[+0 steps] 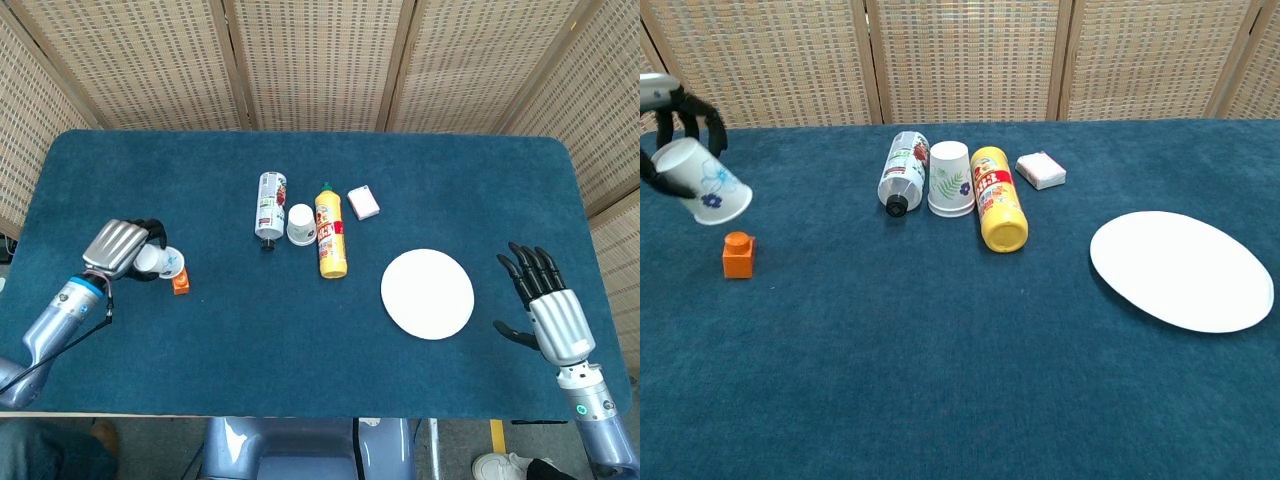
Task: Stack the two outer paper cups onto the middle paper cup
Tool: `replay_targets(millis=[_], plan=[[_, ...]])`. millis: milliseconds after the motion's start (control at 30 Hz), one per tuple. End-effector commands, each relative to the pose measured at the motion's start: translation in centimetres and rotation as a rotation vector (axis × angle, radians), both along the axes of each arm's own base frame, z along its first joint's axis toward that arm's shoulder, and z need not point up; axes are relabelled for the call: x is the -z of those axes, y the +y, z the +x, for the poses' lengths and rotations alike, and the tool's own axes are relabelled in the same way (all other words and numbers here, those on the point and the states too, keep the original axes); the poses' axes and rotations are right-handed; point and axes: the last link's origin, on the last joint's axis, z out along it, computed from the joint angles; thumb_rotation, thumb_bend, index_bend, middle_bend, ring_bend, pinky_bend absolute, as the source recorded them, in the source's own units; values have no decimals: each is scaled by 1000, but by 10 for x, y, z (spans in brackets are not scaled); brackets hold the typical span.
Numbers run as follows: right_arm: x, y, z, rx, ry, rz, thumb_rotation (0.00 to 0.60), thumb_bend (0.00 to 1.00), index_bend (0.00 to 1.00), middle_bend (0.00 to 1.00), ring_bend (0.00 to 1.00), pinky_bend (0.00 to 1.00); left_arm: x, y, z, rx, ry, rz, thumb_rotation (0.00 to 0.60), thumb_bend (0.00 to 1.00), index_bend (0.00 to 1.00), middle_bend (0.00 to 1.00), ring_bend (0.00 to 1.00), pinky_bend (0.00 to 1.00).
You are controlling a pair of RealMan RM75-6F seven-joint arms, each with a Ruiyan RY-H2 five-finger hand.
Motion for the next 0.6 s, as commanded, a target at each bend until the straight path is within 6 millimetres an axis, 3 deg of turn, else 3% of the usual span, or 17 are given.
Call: replay_targets(millis=[33,167,333,467,600], plan=[[-2,0,0,4,-1,-7,600,0,31,0,0,0,-20,29,59,40,-56,15,600,101,522,367,419,509],[-6,-2,-2,15,-7,-20,600,0,32,0,0,0,-23,52,107,70,-81,16,600,103,522,367,419,509],[-14,-7,-10,55,-23,-43,600,0,31,0,0,0,-9,84,166,74,-108,-21,600,104,522,367,419,509],[-18,-11,-16,81,-27,-56,600,0,32,0,0,0,10,104,199,62,-100,-47,600,103,522,367,419,509],[-21,-12,-19,93,-27,-64,600,0,32,0,0,0,31,118,217,48,-66,-67,600,103,522,367,419,509]])
